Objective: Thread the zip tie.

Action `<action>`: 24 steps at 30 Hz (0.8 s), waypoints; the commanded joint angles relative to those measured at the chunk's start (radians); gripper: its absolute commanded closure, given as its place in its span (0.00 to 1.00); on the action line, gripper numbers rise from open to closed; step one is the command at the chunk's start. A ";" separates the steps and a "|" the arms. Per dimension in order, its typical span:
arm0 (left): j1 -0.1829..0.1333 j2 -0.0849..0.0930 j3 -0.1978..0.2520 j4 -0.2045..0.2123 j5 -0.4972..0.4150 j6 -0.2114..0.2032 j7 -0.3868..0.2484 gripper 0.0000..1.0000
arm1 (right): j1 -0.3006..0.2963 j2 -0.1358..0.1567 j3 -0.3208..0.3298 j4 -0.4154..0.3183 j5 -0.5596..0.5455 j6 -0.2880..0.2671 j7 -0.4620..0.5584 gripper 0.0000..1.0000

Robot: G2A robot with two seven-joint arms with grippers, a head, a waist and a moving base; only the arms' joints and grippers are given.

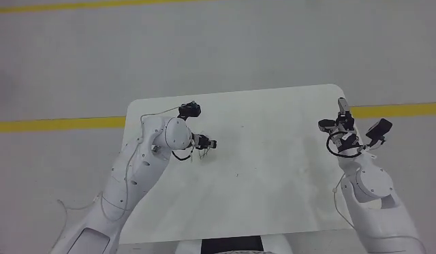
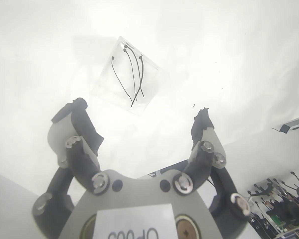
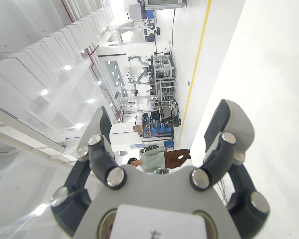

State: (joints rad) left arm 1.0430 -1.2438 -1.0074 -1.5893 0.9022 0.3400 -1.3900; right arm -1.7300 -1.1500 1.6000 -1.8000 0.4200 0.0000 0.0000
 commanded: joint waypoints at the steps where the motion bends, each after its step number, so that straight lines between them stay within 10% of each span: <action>1: 0.000 0.000 0.000 0.000 0.000 0.000 0.000 0.00 | 0.000 0.000 0.000 0.000 0.000 0.000 0.000 0.00; 6: -0.002 0.000 -0.002 0.028 0.020 0.000 0.000 0.00 | 0.000 0.000 0.000 0.000 0.000 0.000 0.000 0.00; 19: -0.158 -0.048 0.161 0.211 0.022 0.000 0.000 0.00 | 0.000 0.000 0.000 0.000 0.000 0.000 0.000 0.00; 24: -0.162 -0.049 0.164 0.216 0.023 0.000 0.000 0.00 | 0.000 0.000 0.000 0.000 0.000 0.000 0.000 0.00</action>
State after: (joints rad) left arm 0.8803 -1.2927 -0.8431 -1.3728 0.9245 0.3400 -1.3900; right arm -1.7300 -1.1500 1.6000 -1.8000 0.4200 0.0000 0.0000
